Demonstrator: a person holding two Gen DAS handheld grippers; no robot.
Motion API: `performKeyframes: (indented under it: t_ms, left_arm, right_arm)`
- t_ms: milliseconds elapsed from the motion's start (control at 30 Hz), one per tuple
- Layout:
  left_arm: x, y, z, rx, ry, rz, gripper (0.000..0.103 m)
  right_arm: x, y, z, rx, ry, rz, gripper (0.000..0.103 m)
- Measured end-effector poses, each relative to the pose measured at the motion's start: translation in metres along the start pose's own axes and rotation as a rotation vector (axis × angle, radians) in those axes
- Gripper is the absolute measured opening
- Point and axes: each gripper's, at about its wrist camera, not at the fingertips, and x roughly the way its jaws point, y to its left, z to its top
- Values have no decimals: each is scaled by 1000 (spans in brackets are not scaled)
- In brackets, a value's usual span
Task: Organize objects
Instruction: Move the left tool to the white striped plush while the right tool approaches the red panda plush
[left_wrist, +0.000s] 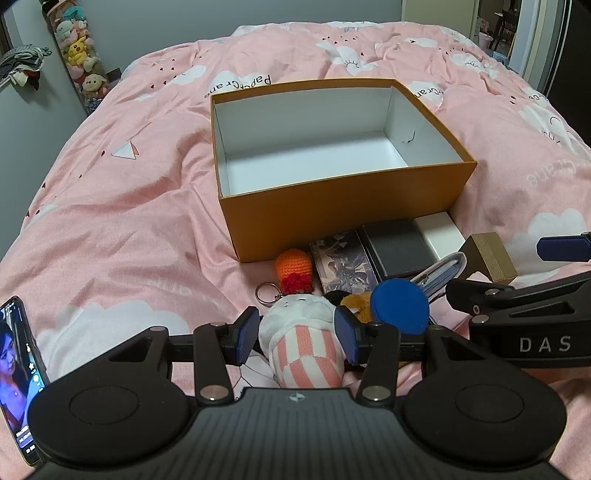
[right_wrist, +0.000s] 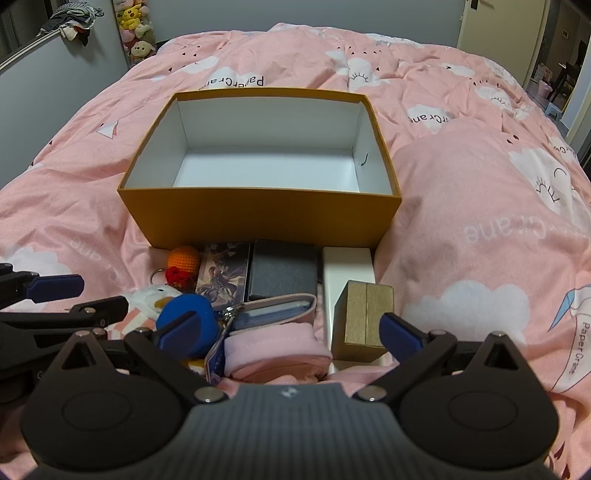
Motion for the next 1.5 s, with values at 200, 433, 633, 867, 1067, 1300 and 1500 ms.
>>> performKeyframes:
  t_ms: [200, 433, 633, 867, 1067, 1300, 1500]
  left_arm:
    - [0, 0, -1, 1, 1, -1, 56]
    - [1, 0, -2, 1, 2, -2, 56]
    - [2, 0, -1, 7, 5, -12, 56]
    - [-3, 9, 8, 0, -6, -51, 56]
    - [-5, 23, 14, -43, 2, -155, 42]
    - [3, 32, 13, -81, 67, -255, 31]
    - [14, 50, 10, -157, 123, -258, 32]
  right_arm:
    - [0, 0, -1, -2, 1, 2, 102]
    - [1, 0, 0, -4, 2, 3, 102]
    - [3, 1, -2, -5, 6, 8, 102]
    - [-1, -11, 8, 22, -6, 36, 102]
    - [1, -21, 15, 62, 18, 109, 78]
    - [8, -16, 9, 65, 82, 215, 52]
    - [8, 5, 9, -28, 107, 315, 54]
